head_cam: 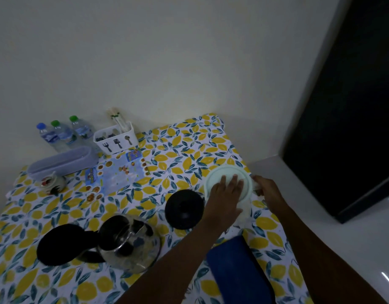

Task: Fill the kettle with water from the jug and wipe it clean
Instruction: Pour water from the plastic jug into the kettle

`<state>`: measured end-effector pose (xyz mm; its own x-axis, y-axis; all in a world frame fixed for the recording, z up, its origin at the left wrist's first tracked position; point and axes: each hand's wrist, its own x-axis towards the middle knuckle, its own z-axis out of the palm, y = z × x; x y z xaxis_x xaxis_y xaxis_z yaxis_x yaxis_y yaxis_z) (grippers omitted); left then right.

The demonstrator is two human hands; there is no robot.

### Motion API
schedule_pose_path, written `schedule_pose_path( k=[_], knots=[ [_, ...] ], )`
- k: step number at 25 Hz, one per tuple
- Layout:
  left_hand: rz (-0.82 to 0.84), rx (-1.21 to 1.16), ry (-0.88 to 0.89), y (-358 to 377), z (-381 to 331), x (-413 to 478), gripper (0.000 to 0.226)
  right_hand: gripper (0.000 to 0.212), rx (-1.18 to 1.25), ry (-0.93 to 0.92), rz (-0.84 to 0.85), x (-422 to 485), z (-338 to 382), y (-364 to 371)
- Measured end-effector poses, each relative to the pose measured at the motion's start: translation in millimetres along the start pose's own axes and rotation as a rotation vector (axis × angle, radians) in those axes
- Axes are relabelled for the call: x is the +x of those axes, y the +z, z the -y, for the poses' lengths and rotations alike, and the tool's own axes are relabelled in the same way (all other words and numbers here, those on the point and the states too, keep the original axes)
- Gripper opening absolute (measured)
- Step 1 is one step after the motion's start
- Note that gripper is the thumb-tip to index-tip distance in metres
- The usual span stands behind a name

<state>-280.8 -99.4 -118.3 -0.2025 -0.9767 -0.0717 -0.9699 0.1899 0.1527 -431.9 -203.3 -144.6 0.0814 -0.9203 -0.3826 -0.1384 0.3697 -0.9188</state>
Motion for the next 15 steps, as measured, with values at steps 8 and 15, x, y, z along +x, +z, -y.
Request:
schedule_pose_path(
  k=[8,15],
  knots=[
    [0.005,0.036,0.025,13,-22,19,0.082,0.045,-0.036,0.000,0.000,20,-10,-19],
    [-0.042,0.079,0.019,10,-22,17,0.082,0.018,-0.390,-0.328,-0.092,-2,-13,-12]
  ],
)
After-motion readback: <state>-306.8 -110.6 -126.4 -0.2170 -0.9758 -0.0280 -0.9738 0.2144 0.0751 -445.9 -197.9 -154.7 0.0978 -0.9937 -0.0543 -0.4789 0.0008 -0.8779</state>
